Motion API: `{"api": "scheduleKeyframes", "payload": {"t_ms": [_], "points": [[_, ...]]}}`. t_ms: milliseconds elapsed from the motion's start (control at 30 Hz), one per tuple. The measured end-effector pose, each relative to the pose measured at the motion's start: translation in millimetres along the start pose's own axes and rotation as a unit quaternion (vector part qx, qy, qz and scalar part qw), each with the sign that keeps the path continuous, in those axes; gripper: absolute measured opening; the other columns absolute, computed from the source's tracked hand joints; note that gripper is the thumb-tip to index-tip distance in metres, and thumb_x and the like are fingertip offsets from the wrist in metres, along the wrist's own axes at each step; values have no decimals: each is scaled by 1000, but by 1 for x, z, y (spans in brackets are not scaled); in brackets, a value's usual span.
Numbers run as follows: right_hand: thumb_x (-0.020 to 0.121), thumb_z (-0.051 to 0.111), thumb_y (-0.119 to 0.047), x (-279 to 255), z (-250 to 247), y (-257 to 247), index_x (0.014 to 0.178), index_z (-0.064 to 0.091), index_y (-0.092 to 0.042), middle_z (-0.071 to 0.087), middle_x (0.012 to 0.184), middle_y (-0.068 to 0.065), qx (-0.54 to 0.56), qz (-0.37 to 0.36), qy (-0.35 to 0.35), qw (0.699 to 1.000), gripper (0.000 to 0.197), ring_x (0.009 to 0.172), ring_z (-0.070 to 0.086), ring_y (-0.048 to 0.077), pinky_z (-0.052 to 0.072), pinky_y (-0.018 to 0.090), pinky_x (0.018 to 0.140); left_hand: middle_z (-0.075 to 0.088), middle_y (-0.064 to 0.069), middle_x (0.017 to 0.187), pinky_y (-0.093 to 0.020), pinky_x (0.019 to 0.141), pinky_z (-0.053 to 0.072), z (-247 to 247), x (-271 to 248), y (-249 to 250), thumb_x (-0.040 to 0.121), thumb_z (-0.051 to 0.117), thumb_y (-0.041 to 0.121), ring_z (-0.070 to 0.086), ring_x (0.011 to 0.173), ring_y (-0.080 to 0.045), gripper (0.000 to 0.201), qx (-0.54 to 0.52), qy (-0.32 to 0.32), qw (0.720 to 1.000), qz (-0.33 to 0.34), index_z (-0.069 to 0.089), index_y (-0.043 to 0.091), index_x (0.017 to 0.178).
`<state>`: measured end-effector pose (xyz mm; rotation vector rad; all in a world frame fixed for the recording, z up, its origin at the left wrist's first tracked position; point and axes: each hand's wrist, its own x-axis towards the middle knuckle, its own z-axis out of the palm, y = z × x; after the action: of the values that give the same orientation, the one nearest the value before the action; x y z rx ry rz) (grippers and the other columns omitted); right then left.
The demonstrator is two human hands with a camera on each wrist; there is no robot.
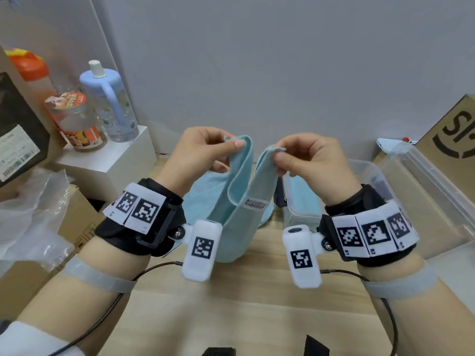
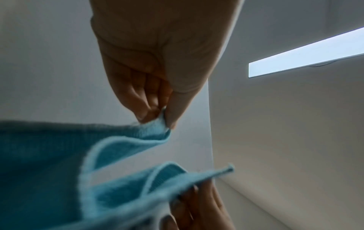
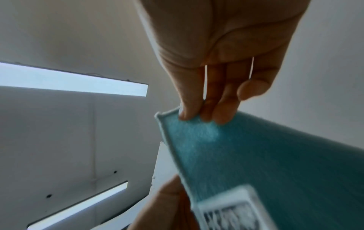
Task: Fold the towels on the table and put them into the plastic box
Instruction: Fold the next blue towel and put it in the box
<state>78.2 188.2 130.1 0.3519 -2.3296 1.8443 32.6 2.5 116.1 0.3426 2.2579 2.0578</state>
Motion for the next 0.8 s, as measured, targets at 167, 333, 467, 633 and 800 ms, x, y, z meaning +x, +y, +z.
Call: {"api": "scheduleKeyframes", "payload": {"t_ms": [167,333,467,633,800], "points": [[62,63,-48,4,-24,14,68,63,-45,52,93,-1,-45,-18,123,991,6,73,47,3,42,19,69,45,6,50,-13,38,36,-32,17,-26,89,56,14,37,35,-2,21,-41,125,989,-61,52,17,69],[81,62,-17,4,-39,29,71,58,-30,44,48,-16,-37,-22,195,980,17,47,36,-1,34,10,49,36,14,32,-11,36,26,-50,21,-49,90,54,18,28,28,-2,24,-43,216,972,-87,45,22,68],[96,41,-25,4,-41,31,70,48,-19,53,42,-8,37,-1,180,983,27,40,48,4,42,19,46,50,7,45,-12,37,36,-54,22,-50,94,49,16,42,32,-3,21,-105,251,961,-47,43,23,75],[80,69,-22,-2,-40,30,57,38,-20,46,50,-6,-89,11,156,984,39,46,46,8,41,20,51,58,-1,75,-16,50,48,-53,25,-47,97,41,18,60,56,-4,19,-98,252,963,-3,41,23,80],[56,47,-6,-5,-41,28,59,34,-26,47,64,-3,-199,-5,130,971,24,60,39,17,33,27,59,52,0,75,-17,56,49,-56,30,-38,100,34,22,55,58,-3,22,-162,293,941,43,42,20,79]]}}
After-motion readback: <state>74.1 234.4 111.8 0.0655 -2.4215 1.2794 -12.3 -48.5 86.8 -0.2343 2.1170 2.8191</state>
